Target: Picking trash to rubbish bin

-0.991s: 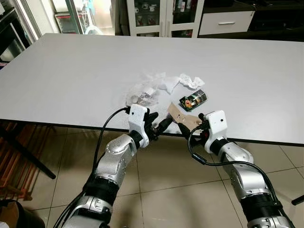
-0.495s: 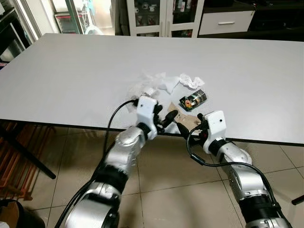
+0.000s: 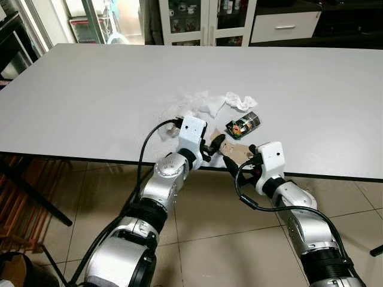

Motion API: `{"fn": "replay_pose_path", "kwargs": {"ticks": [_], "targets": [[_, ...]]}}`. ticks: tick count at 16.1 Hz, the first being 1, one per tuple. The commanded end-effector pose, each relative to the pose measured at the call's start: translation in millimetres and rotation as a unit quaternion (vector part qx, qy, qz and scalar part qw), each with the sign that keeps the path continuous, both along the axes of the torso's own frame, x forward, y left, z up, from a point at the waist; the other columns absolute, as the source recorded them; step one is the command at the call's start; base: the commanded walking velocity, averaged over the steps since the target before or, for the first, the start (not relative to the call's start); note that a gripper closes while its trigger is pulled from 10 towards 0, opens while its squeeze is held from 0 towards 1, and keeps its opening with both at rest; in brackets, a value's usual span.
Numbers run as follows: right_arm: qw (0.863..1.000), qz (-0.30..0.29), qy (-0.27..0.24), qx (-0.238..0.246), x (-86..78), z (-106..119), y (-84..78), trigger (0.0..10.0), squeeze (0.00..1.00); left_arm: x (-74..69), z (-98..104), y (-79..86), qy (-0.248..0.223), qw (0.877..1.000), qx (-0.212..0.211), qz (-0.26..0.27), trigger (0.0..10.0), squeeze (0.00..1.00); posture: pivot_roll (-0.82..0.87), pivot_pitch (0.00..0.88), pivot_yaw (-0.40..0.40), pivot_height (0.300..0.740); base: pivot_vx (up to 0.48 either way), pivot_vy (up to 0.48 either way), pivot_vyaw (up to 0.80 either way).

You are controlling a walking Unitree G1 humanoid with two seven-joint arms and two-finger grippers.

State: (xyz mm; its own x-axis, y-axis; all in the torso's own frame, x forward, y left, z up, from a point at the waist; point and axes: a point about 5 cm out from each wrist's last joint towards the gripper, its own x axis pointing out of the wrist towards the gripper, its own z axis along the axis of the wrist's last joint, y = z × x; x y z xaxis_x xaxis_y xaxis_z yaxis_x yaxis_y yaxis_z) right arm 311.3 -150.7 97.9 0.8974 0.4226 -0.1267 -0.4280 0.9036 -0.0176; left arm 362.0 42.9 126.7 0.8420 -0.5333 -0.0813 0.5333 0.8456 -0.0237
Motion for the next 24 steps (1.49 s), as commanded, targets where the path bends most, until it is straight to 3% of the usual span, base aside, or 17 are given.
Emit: {"fn": "replay_pose_path", "kwargs": {"ticks": [1, 7, 13, 17, 20, 24], "targets": [[1.000, -0.003, -0.005, 0.004, -0.1, 3.3, 0.9, 10.0, 0.00, 3.4, 3.7, 0.2, -0.008, 1.000, 0.013, 0.008, 10.0, 0.00, -0.14, 0.049, 0.101, 0.740, 0.000, 0.000, 0.00], [1.000, -0.001, -0.006, 0.004, -0.1, 3.5, 2.9, 10.0, 0.00, 5.0, 1.9, 0.6, -0.005, 1.000, 0.024, 0.019, 10.0, 0.00, -0.15, 0.046, 0.103, 0.740, 0.000, 0.000, 0.00], [1.000, -0.003, -0.009, 0.004, -4.3, 5.0, 1.5, 10.0, 0.00, -0.8, -10.5, -12.4, 0.025, 1.000, 0.018, -0.005, 10.0, 0.00, -0.18, 0.056, 0.108, 0.740, 0.000, 0.000, 0.00], [1.000, -0.003, -0.007, 0.004, -7.8, 4.3, 1.7, 10.0, 0.00, -0.5, -10.5, -14.0, 0.015, 0.999, 0.038, -0.008, 10.0, 0.00, -0.19, 0.063, 0.109, 0.740, 0.000, 0.000, 0.00], [1.000, -0.002, -0.006, 0.007, -10.0, 3.9, 3.5, 10.0, 0.00, 2.1, -9.1, -11.8, 0.003, 0.998, 0.063, 0.008, 10.0, 0.00, -0.19, 0.075, 0.112, 0.740, 0.000, 0.000, 0.00], [1.000, -0.003, -0.003, 0.010, -13.0, 3.5, 4.6, 10.0, 0.00, 3.8, -8.3, -11.7, 0.004, 0.998, 0.054, 0.029, 10.0, 0.00, -0.19, 0.092, 0.112, 0.740, 0.000, 0.000, 0.00]]}}
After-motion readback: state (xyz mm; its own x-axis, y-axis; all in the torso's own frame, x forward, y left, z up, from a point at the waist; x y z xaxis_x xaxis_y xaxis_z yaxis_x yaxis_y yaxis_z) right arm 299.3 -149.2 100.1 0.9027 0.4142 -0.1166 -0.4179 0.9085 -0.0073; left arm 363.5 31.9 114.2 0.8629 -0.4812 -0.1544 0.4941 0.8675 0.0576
